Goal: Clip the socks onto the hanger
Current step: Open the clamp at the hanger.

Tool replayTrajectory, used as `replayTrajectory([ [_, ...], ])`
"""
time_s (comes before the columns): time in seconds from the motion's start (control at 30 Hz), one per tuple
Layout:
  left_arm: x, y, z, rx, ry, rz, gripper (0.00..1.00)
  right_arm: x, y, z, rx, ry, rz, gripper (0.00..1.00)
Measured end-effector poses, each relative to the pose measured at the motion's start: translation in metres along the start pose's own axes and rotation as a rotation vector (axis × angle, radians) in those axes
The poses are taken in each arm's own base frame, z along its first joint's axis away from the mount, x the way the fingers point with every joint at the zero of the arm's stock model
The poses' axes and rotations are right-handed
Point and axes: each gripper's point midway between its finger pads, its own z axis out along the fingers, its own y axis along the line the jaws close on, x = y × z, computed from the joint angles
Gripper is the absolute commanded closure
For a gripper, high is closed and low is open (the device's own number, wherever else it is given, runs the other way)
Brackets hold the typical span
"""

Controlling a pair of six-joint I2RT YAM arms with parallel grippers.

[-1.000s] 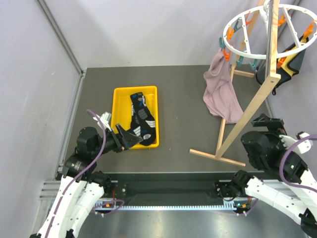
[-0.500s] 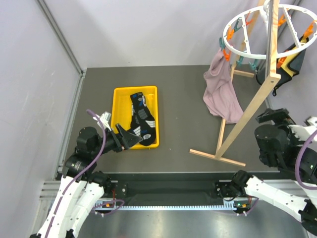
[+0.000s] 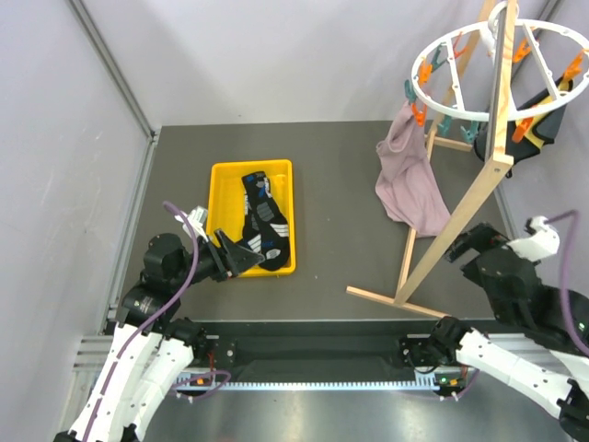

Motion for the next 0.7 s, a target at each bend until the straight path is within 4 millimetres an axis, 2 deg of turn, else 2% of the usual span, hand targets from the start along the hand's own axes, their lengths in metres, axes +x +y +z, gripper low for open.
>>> replayTrajectory([
  [0.07,0.0,-0.001,0.0,0.007,0.001,0.003,0.45,-0.004,-0.008,-0.008,-0.024,-0.009,0.047,0.17],
  [0.1,0.0,-0.002,0.0,0.01,0.004,0.003,0.53,-0.007,-0.013,-0.012,-0.037,-0.014,0.067,0.28],
  [0.2,0.001,-0.003,0.0,0.016,0.009,0.006,0.67,-0.024,-0.02,-0.029,-0.097,-0.035,0.124,0.4],
  [0.23,0.0,-0.004,0.001,0.018,0.011,0.006,0.84,-0.029,-0.021,-0.035,-0.121,-0.038,0.131,0.53],
  [0.27,0.0,-0.004,0.001,0.019,0.015,0.002,0.94,-0.032,-0.02,-0.04,-0.148,-0.035,0.129,0.62],
  [0.3,0.0,-0.005,0.002,0.022,0.018,0.001,1.0,-0.034,-0.02,-0.044,-0.17,-0.03,0.128,0.77],
  [0.37,-0.001,-0.006,0.004,0.029,0.025,0.0,1.0,-0.033,-0.021,-0.048,-0.197,-0.019,0.122,0.87],
  [0.43,-0.003,-0.008,0.007,0.036,0.026,-0.003,1.0,-0.03,-0.022,-0.05,-0.217,-0.01,0.124,0.88],
  [0.57,-0.009,-0.013,0.016,0.06,0.027,-0.007,0.99,-0.022,-0.018,-0.045,-0.235,-0.003,0.089,0.83],
  [0.7,-0.007,-0.019,0.039,0.051,0.102,-0.003,1.0,-0.019,0.014,-0.032,-0.236,0.013,-0.04,0.83],
])
